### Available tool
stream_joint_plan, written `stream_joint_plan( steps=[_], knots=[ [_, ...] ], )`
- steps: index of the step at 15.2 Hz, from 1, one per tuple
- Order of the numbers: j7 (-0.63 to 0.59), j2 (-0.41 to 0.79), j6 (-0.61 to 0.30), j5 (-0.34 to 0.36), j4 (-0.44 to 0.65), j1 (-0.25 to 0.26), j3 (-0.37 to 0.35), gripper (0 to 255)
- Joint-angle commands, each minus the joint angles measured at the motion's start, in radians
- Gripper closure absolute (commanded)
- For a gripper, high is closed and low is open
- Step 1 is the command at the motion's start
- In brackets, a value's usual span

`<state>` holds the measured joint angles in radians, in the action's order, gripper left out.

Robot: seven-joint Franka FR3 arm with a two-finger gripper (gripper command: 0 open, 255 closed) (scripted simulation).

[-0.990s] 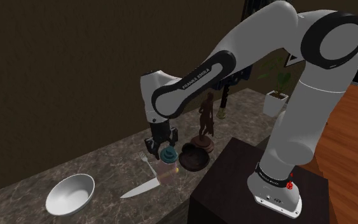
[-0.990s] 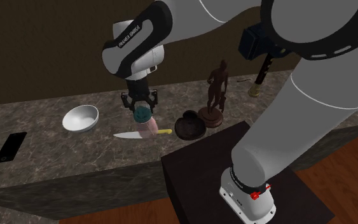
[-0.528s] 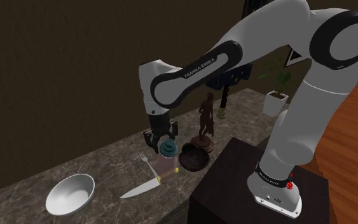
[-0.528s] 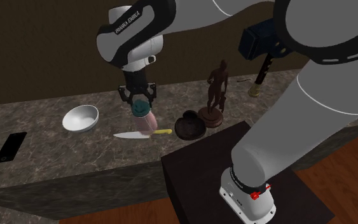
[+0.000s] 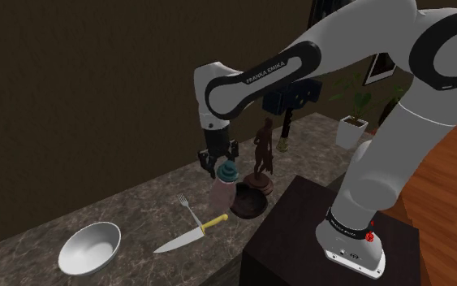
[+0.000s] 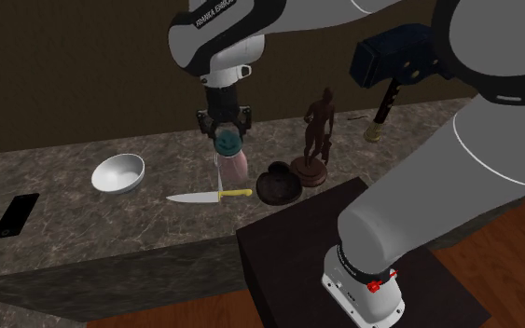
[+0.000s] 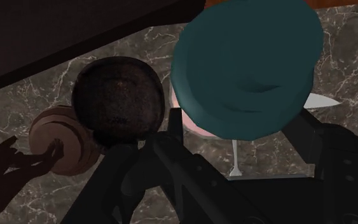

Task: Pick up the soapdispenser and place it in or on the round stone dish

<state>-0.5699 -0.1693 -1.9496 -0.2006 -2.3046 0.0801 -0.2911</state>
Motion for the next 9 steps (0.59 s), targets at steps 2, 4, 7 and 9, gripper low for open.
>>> stream_joint_plan(
  steps=[2,4,7,9],
  knots=[
    [0.072,-0.056,0.028,0.011,-0.037,-0.032,0.045,255],
    [0.118,-0.081,0.047,0.026,-0.049,-0.054,0.077,255],
    [0.187,-0.11,0.074,0.053,-0.06,-0.09,0.126,255],
    [0.232,-0.124,0.092,0.074,-0.061,-0.114,0.159,255]
  ],
)
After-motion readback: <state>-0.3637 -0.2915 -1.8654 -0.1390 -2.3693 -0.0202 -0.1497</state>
